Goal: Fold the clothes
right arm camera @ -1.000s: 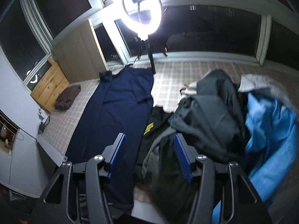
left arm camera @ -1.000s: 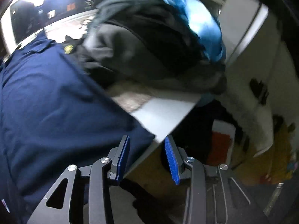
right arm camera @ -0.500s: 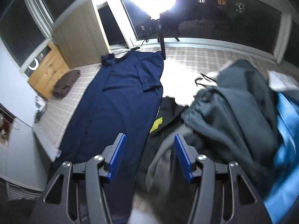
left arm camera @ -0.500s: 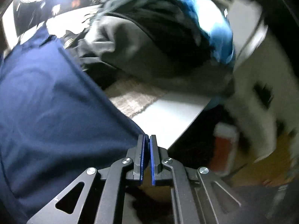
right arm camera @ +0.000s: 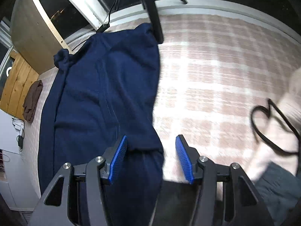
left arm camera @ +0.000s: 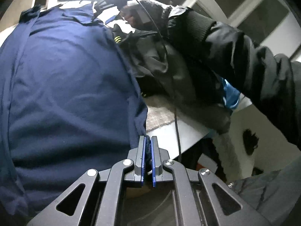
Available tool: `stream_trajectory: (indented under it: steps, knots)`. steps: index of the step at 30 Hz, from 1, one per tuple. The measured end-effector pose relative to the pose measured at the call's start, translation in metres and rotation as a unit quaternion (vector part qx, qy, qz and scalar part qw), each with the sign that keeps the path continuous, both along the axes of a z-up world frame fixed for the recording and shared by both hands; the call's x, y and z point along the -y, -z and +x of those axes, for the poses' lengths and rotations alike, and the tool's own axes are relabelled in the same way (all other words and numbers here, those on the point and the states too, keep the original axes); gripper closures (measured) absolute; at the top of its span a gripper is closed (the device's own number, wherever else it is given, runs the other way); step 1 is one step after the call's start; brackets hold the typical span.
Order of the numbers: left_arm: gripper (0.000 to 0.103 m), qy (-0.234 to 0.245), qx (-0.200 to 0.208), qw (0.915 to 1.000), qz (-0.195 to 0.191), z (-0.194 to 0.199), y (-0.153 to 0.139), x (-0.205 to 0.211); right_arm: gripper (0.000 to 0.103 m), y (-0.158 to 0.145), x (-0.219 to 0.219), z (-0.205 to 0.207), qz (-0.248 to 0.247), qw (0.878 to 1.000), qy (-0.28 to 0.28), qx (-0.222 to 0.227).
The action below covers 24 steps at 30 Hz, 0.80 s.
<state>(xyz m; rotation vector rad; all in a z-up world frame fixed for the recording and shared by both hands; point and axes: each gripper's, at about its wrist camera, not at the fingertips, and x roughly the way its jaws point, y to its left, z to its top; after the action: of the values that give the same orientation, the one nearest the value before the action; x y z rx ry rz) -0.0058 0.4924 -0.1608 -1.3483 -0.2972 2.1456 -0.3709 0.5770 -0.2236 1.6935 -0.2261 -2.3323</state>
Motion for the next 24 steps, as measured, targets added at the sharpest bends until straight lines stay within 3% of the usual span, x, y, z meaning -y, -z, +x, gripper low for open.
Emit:
stream_trajectory:
  steps: [1, 2, 7, 13, 19, 24]
  knots:
    - [0.099, -0.006, -0.003, 1.0000, 0.003, 0.002, 0.000, 0.003, 0.089, 0.000, 0.004, -0.002, 0.011, 1.000, -0.007, -0.001]
    - [0.099, -0.013, -0.005, 0.9999, 0.009, 0.003, 0.000, 0.006, 0.097, 0.000, 0.007, -0.003, 0.019, 1.000, -0.011, 0.002]
    - [0.099, -0.075, -0.006, 0.9964, 0.040, 0.016, 0.002, 0.036, 0.097, -0.032, 0.036, -0.004, 0.031, 0.999, -0.033, -0.023]
    - [0.099, -0.175, -0.005, 0.9833, 0.049, 0.047, 0.005, 0.093, 0.097, -0.071, 0.110, -0.020, 0.047, 0.995, -0.067, -0.062]
    - [0.099, -0.238, 0.001, 0.9709, 0.030, 0.063, 0.021, 0.123, 0.097, -0.058, 0.201, -0.042, 0.082, 0.988, -0.113, -0.067]
    - [0.099, -0.256, 0.015, 0.9663, 0.023, 0.065, 0.038, 0.132, 0.097, -0.035, 0.234, -0.044, 0.112, 0.982, -0.137, -0.060]
